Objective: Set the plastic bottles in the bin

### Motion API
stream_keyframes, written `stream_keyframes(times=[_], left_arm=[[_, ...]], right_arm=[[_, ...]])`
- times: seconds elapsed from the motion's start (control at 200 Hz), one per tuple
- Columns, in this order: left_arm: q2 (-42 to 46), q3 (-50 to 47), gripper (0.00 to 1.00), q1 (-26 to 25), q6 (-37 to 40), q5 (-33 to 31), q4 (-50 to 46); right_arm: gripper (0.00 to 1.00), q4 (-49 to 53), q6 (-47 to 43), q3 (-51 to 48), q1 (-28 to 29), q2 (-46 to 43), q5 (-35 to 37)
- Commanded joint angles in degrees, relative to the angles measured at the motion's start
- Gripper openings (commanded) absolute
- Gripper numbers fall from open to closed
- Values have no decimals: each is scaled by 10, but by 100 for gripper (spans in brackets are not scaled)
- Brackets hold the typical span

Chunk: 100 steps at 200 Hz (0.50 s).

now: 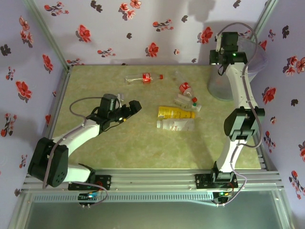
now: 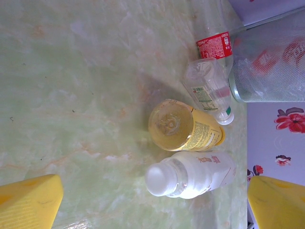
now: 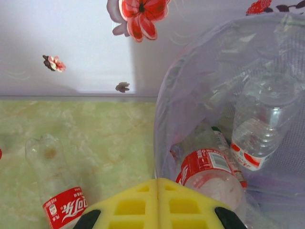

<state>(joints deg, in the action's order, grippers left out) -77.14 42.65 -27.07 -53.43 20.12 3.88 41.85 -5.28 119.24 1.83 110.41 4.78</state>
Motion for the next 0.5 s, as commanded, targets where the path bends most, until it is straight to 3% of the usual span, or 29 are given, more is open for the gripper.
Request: stream_keyframes(times=[0.0, 0.14, 0.17, 0.28, 0.33, 0.495], left_arm=[[-7, 11, 100, -3, 12, -6, 9], [-10, 14, 100, -3, 12, -5, 10], [-9, 14, 100, -3, 13, -5, 10], [-9, 12, 100, -3, 15, -4, 10], [-10, 12, 100, -3, 15, -4, 10], [-12, 15, 100, -3, 20, -4, 2]], right_arm=[[4, 36, -15, 31, 8, 16, 7], [7, 46, -20, 45, 14, 18, 24], [12, 46, -23, 46, 15, 16, 30], [43, 44, -26, 47, 19, 9, 45], [50, 47, -22, 47, 20, 6, 51], [55, 49, -9, -2, 38, -36, 28]])
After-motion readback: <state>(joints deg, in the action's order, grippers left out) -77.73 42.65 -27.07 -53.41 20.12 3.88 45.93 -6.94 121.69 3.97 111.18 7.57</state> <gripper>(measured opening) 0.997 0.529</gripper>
